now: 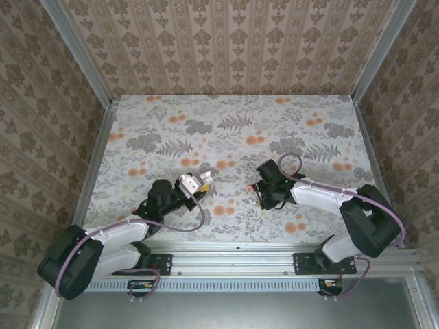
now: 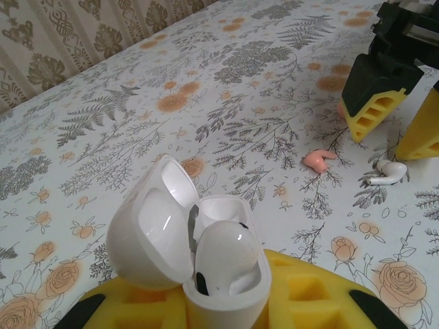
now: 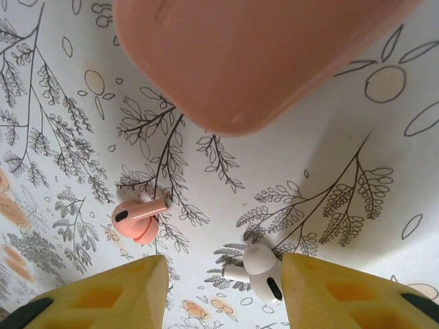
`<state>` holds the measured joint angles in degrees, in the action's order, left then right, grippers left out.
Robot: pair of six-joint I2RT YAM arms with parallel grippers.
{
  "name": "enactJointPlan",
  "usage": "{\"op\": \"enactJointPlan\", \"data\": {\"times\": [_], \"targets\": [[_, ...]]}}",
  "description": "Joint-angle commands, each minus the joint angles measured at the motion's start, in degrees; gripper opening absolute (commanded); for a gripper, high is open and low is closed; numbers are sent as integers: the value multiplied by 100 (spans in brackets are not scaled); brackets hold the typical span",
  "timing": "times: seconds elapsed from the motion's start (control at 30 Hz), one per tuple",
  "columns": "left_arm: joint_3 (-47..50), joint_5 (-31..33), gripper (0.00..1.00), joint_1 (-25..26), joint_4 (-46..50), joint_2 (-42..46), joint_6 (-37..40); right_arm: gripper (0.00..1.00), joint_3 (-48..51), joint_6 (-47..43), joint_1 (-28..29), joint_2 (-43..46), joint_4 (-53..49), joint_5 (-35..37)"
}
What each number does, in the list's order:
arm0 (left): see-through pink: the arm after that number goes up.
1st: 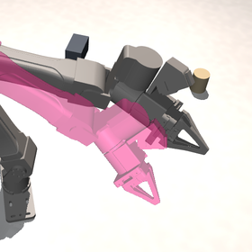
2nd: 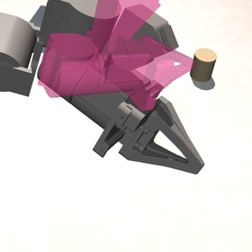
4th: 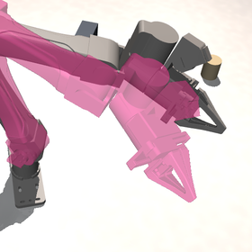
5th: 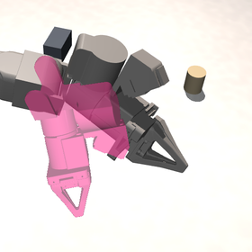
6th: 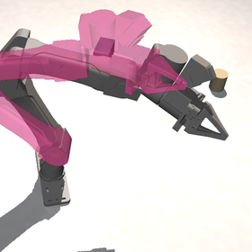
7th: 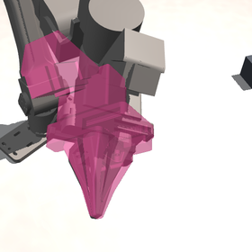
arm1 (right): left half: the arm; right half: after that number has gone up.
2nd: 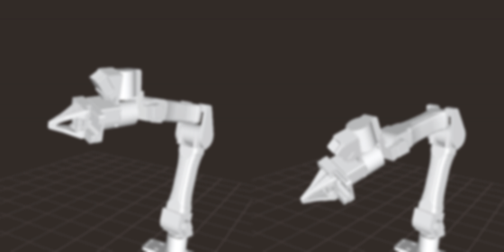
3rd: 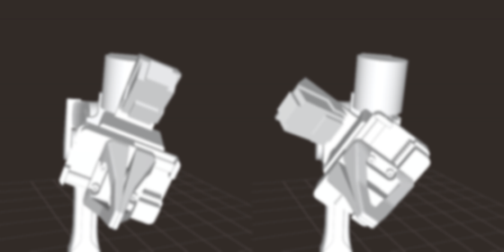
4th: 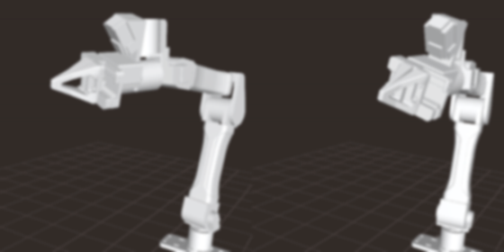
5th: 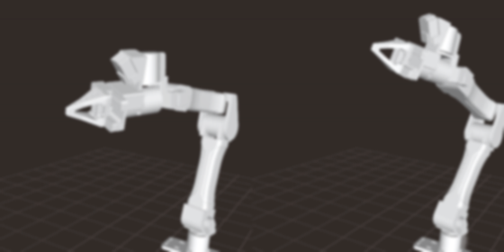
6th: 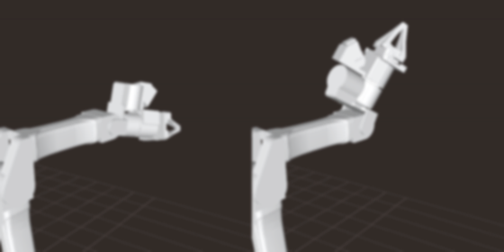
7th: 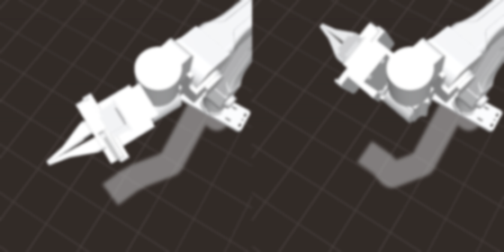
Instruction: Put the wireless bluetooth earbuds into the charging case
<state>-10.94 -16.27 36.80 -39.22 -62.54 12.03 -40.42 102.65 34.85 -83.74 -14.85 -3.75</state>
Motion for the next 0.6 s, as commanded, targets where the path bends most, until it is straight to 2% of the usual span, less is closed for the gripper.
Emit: {"op": "enactJointPlan", "data": {"times": [0.0,0.27,0.57], "targets": [[-172,-104,9,48,-178,-25,-52,49,-5,230,55,-117,-26,-195],[-94,-69,9,47,-121,115,1,48,-53,488,153,-241,-143,-302],[-14,-2,9,47,-34,339,45,39,-35,575,162,-343,-178,-276]]}}
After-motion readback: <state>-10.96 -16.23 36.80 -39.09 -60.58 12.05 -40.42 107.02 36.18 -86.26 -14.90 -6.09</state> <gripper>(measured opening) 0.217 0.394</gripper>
